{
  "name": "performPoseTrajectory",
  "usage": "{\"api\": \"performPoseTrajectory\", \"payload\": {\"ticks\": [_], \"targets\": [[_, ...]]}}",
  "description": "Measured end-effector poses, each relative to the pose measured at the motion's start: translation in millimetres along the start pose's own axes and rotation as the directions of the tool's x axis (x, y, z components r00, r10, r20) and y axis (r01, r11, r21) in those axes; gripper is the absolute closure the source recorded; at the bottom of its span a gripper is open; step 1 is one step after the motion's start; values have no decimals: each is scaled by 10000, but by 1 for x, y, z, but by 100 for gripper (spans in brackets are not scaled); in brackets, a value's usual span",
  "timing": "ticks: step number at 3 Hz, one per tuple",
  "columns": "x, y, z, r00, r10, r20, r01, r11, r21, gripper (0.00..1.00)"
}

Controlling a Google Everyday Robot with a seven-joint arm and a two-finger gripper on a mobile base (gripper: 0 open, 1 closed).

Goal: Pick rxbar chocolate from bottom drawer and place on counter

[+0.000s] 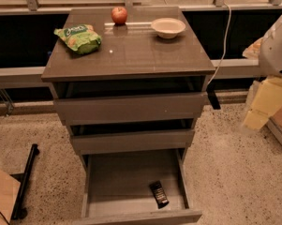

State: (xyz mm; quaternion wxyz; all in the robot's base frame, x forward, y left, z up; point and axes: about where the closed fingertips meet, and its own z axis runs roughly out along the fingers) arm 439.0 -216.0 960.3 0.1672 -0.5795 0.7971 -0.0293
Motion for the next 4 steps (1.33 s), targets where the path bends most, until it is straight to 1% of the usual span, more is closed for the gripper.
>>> {"api": "performPoseTrajectory", "payload": {"ticks": [1,2,3,4], "targets": [[10,-2,30,9951,977,180,-976,9952,-87,0],[10,-4,30,9945,1030,211,-1029,9947,-34,0],[7,-4,37,9905,1362,210,-1362,9907,-23,0],[-4,0,81,9762,2145,318,-2121,9750,-663,0]]}}
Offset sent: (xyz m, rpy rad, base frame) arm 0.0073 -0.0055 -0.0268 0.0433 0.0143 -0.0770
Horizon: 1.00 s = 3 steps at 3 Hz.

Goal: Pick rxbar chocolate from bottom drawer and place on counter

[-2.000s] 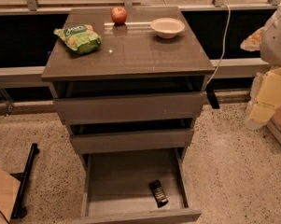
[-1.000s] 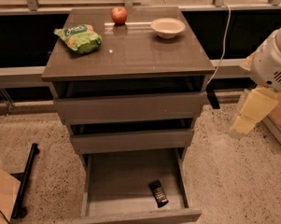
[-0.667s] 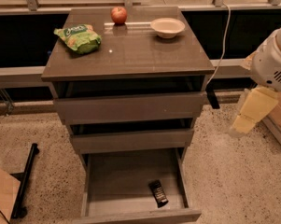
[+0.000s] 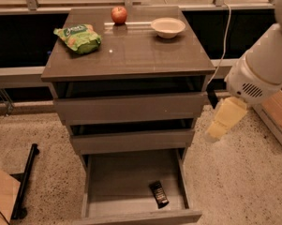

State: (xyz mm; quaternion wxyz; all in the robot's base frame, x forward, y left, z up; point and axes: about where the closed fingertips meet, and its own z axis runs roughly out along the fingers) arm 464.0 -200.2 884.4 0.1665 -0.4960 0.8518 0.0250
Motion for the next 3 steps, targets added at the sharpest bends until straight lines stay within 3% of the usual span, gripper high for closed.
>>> {"api": "performPoseTrajectory", "payload": {"ticks": [1,2,3], "targets": [[4,5,61,9900,1405,141,-1385,9858,-954,0],[17,11,121,9571,2894,134,-2833,9444,-1672,0],[16,10,126,9540,2995,168,-2926,9415,-1672,0]]}}
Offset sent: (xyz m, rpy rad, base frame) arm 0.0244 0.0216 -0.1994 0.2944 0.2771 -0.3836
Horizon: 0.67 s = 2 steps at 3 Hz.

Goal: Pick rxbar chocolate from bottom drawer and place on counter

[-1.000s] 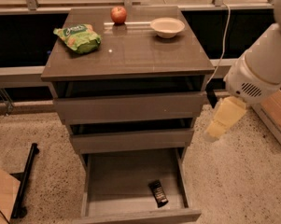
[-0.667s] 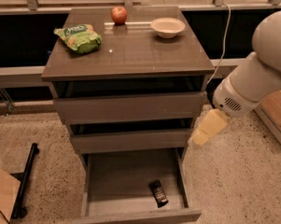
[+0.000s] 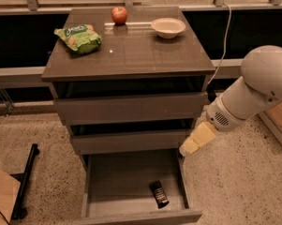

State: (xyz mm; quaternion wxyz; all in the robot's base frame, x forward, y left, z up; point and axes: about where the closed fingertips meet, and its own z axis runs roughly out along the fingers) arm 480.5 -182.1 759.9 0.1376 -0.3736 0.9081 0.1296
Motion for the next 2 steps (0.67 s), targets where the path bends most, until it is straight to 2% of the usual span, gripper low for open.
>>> {"api": "performPoseTrajectory", "payload": {"ticks": [1,2], "targets": [[0,0,-1,10000,-16,-6,16,10000,2,0],[0,-5,32,9959,872,245,-871,9962,-63,0]]}}
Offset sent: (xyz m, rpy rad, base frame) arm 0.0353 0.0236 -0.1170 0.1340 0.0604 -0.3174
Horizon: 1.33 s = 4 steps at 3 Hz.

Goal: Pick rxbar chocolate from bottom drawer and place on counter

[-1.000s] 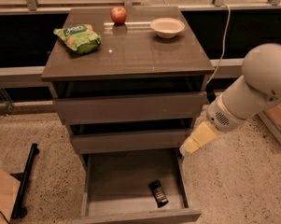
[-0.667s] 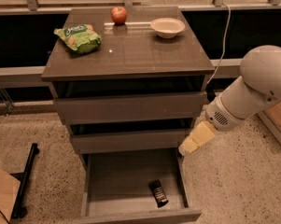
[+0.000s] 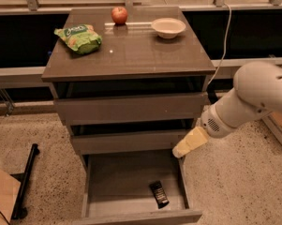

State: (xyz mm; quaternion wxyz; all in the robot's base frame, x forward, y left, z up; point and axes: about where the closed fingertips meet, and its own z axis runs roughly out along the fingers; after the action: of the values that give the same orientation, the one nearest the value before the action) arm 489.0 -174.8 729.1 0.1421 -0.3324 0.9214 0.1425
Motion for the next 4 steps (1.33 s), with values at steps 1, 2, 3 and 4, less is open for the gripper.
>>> {"api": "performPoseTrajectory", "payload": {"ticks": [1,2,3,4], "targets": [[6,-15,61,9916,1279,203,-1279,9918,12,0],[17,-33,112,9695,2387,559,-2375,9710,-279,0],[16,-36,122,9663,2489,655,-2474,9684,-314,0],[13,-39,144,9493,3041,801,-3009,9524,-500,0]]}}
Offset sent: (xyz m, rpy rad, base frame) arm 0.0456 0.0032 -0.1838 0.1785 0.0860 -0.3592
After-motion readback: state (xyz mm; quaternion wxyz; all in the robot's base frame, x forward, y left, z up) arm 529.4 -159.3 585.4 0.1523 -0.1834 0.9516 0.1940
